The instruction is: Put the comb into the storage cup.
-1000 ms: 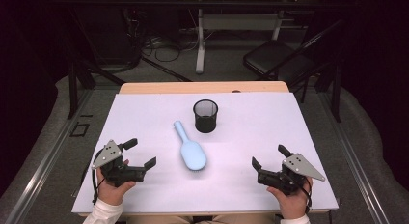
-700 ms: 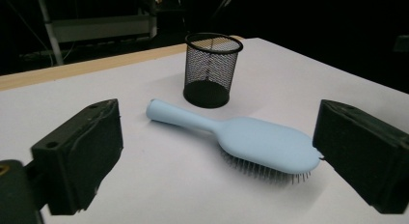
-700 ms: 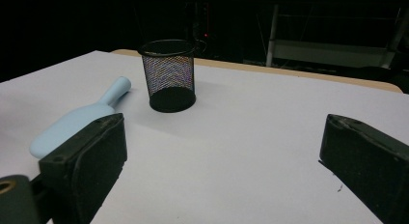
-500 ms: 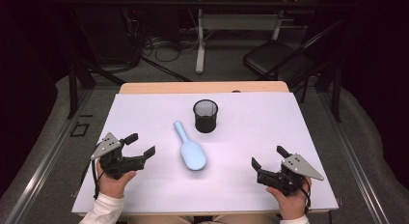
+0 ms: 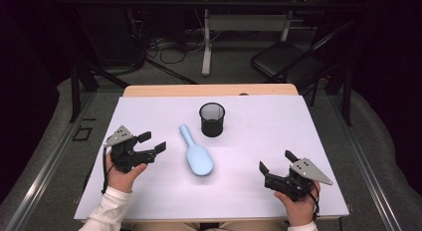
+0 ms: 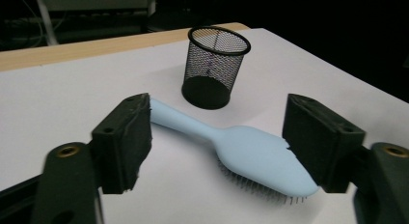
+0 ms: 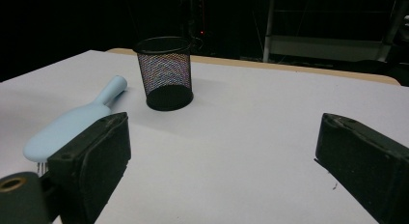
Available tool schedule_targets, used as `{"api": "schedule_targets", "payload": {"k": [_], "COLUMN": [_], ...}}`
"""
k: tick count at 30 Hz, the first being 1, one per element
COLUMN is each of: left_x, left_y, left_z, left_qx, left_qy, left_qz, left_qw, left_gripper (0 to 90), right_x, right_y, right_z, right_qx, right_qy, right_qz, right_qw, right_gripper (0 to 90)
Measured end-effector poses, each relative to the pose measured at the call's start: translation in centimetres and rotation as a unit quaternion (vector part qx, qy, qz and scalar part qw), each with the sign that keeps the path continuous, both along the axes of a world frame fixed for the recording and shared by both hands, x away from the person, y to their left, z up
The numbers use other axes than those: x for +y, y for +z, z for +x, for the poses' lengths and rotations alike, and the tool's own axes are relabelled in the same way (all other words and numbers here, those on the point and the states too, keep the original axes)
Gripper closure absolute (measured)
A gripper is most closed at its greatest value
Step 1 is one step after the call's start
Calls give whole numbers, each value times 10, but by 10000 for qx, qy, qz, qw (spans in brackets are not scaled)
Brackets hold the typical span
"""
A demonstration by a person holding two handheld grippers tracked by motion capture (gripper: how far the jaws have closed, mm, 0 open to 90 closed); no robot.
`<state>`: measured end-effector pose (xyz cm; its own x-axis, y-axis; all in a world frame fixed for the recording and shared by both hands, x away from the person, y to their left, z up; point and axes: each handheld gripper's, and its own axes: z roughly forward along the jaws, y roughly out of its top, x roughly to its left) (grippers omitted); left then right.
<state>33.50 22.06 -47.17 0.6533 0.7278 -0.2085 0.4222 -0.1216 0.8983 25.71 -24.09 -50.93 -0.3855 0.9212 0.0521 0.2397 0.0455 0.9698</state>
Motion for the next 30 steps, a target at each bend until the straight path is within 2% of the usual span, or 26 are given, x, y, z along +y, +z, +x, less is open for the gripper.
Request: {"api": "schedule_targets", "payload": {"k": [2, 7, 10, 13, 16, 21, 25, 30], "left_x": [-4, -14, -16, -19, -21, -23, -23, -25], "left_y": [2, 5, 7, 11, 14, 21, 25, 24], "left_z": [4, 13, 17, 20, 26, 34, 45, 58], "left_qx": [64, 215, 249, 177, 239, 192, 274, 433], "left_qy": [-49, -92, -118, -30, 25, 100, 143, 220], "left_qz": [157, 351, 363, 462, 537, 691, 708, 874], "left_qw": [9998, 9991, 9990, 9988, 9983, 9974, 9970, 9950], "left_gripper": [311, 343, 359, 361, 382, 394, 401, 401], "right_x": [0, 0, 0, 1, 1, 1, 1, 0], "right_y": [0, -1, -1, -1, -1, -1, -2, -2], "right_z": [0, -1, -1, -1, -1, -1, 0, 0], "right_qx": [15, 24, 24, 20, 43, 45, 48, 61], "right_qy": [14, 30, 37, 60, 87, 93, 93, 68], "right_qz": [0, 12, 19, 24, 17, 5, 40, 73], "right_qw": [10000, 10000, 10000, 10000, 10000, 9999, 9999, 9999], "right_gripper": [54, 60, 61, 63, 62, 66, 72, 77]}}
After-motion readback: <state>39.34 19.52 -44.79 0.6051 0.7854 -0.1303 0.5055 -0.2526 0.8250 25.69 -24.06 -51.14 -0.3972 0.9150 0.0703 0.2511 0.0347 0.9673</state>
